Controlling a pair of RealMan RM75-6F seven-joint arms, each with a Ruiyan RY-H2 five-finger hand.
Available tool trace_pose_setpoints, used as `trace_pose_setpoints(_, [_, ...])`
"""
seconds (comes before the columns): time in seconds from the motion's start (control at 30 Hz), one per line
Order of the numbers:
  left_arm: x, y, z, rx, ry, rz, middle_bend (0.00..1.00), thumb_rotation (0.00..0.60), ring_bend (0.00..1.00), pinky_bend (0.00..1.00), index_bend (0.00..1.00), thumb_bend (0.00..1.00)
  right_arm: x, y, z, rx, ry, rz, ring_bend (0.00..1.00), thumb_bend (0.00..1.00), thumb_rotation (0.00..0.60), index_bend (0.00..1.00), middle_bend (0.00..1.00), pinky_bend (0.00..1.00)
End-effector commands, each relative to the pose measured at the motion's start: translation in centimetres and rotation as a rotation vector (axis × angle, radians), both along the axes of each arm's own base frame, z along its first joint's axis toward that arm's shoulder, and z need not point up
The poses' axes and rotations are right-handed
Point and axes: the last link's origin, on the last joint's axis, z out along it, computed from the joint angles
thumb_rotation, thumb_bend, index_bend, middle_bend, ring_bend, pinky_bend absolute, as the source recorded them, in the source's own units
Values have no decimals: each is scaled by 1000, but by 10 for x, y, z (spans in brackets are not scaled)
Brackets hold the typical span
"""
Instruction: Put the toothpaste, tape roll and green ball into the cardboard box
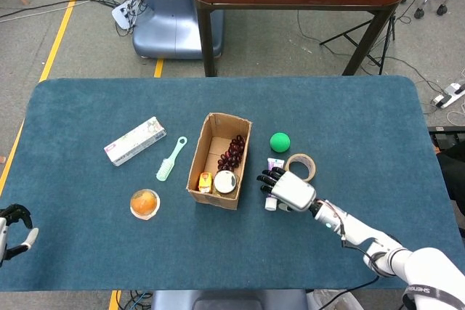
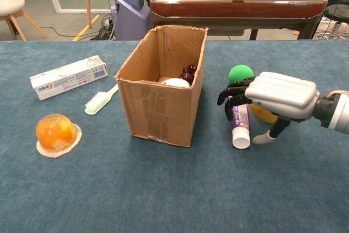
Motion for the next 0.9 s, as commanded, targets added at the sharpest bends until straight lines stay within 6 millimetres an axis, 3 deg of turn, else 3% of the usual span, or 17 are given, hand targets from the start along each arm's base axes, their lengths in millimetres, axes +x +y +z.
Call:
trace_pose_setpoints(0.03, [0,0,0,-1,1,-1,437,600,454,651,592,274,1,-4,5,15,29,-8,172,0,600,436,237,276])
trace_pose_setpoints(0.47, [-1,0,0,-2,1,2,437,600,455,651,548,274,11,-7,2,69,83,-15,172,3,600,436,237,276])
trace_pose_setpoints(0.9, [-1,0,0,-3,-4,4,437,600,454,651,533,274,19,-11,-5,89,103,-8,172,396,600,436,236,276])
